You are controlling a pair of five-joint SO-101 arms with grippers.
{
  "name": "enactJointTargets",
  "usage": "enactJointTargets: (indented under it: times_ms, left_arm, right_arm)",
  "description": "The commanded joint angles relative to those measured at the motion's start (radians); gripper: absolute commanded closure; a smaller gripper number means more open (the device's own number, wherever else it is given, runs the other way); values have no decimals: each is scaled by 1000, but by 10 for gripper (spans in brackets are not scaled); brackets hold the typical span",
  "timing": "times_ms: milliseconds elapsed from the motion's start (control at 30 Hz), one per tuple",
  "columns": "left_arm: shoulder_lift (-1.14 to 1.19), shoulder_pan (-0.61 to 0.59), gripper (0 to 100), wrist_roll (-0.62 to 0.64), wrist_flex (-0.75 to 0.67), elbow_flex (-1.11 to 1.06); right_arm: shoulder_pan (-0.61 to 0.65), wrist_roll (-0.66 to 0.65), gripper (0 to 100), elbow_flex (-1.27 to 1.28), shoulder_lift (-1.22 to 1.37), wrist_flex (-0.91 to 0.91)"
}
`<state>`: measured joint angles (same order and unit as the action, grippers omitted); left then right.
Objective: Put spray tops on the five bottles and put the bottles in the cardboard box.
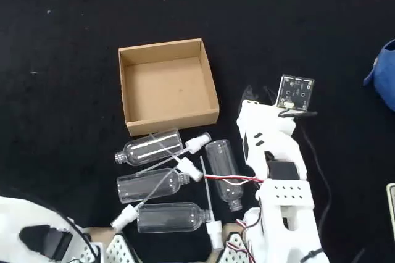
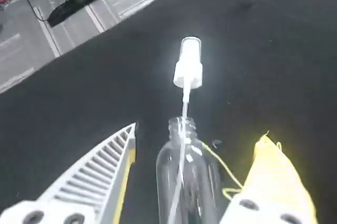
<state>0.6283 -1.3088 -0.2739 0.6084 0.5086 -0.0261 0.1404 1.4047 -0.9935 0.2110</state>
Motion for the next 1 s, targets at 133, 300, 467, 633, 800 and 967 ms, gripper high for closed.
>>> enactJointTargets:
  times_ms: [133, 300, 467, 633, 800, 967]
  left_arm:
    - [221, -25, 774, -2, 8, 369]
    - [333, -28, 774, -2, 8, 478]
    - [423, -22, 777, 2, 49, 539]
    - [440, -19, 777, 63, 221, 615]
    - [440, -18, 777, 71, 322, 618]
    - [440, -30, 774, 61, 413, 618]
  right_arm:
    - [18, -5, 890, -13, 7, -38]
    - [18, -5, 890, -12, 7, -37]
    - [18, -5, 890, -12, 7, -34]
    - [20, -5, 890, -12, 7, -32]
    - [20, -5, 890, -12, 7, -32]
    - [20, -5, 890, -12, 7, -32]
